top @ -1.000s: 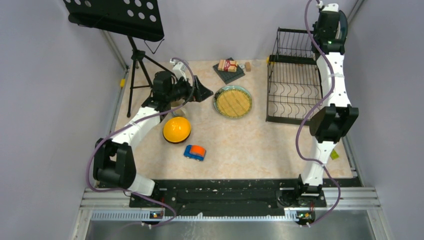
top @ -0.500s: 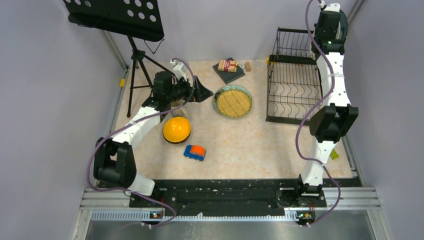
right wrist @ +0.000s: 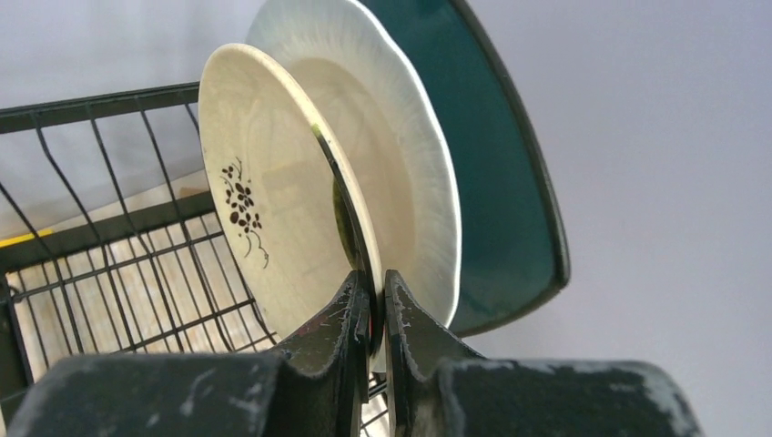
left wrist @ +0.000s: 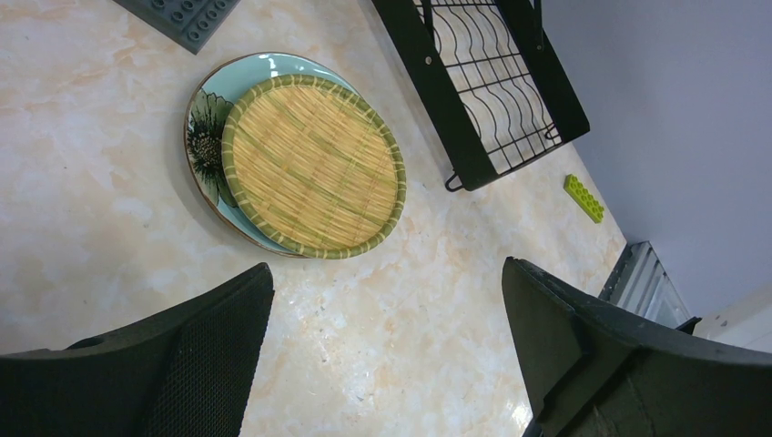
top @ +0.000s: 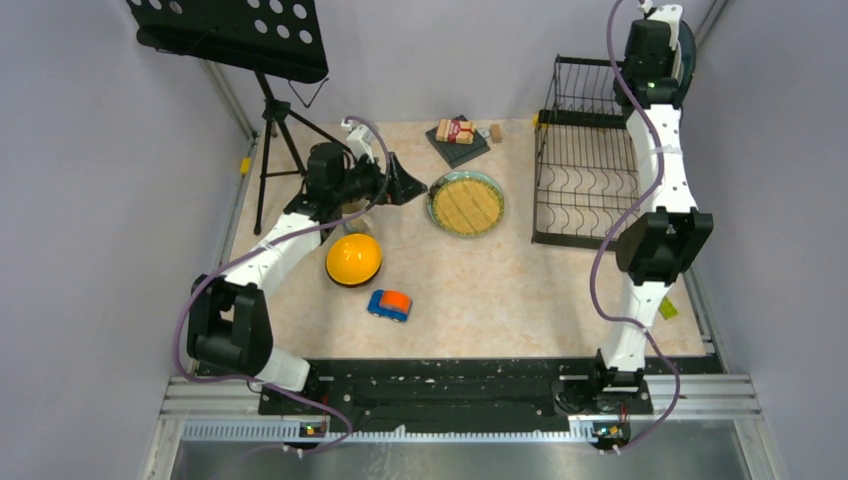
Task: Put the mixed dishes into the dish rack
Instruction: Insert the plate into the dish rack.
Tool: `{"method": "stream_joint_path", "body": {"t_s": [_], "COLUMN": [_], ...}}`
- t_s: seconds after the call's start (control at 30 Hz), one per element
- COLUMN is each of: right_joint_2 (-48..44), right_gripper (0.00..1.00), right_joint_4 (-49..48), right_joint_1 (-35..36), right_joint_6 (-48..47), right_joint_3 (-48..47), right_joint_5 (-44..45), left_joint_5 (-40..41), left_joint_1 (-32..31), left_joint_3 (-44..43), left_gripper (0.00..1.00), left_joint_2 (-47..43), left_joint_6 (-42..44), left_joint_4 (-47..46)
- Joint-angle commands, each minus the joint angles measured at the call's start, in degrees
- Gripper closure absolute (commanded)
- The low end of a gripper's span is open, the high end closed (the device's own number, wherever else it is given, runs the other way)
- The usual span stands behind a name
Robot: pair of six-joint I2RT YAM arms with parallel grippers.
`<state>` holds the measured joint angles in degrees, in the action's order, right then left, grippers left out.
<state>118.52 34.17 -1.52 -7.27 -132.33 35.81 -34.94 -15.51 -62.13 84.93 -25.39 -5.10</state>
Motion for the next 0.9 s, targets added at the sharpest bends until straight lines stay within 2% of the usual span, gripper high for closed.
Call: {"method": "stream_joint_path", "body": {"t_s": [0.0, 0.1, 0.27, 0.77, 0.87], "right_joint_2": [-1.08, -1.01, 0.11, 4.48, 4.61], "right_gripper": [1.00, 1.00, 1.00, 1.00, 0.92], "right_joint_4": [-4.97, -7.07, -7.24, -7.11, -6.51], "right_joint_1": [1.16, 2.99, 3.28, 3.16, 3.08], "right_joint_6": [-0.31, -1.37, -2.09, -1.78, -1.72], "right_joint_3": [-1.00, -1.35, -1.54, -2.45, -2.45], "right_joint_5": [9.70, 13.05, 13.67, 8.28, 7.65], "left_joint_5": [-1.04, -0.74, -1.17, -1.19, -1.17], "left_joint_1": [0.21, 0.21, 0.21, 0.24, 0.24], "left_joint_3": [-1.88, -1.93, -2.27, -2.51, -2.42], "left_gripper": [0.01, 0.01, 0.01, 0.01, 0.01], "left_joint_2": [0.86, 0.93, 1.34, 1.78, 1.76], "left_joint_6": [0.02, 0.49, 0.60, 0.88, 0.95], "left_joint_4": [-0.59, -0.19, 0.25, 0.84, 0.88]}}
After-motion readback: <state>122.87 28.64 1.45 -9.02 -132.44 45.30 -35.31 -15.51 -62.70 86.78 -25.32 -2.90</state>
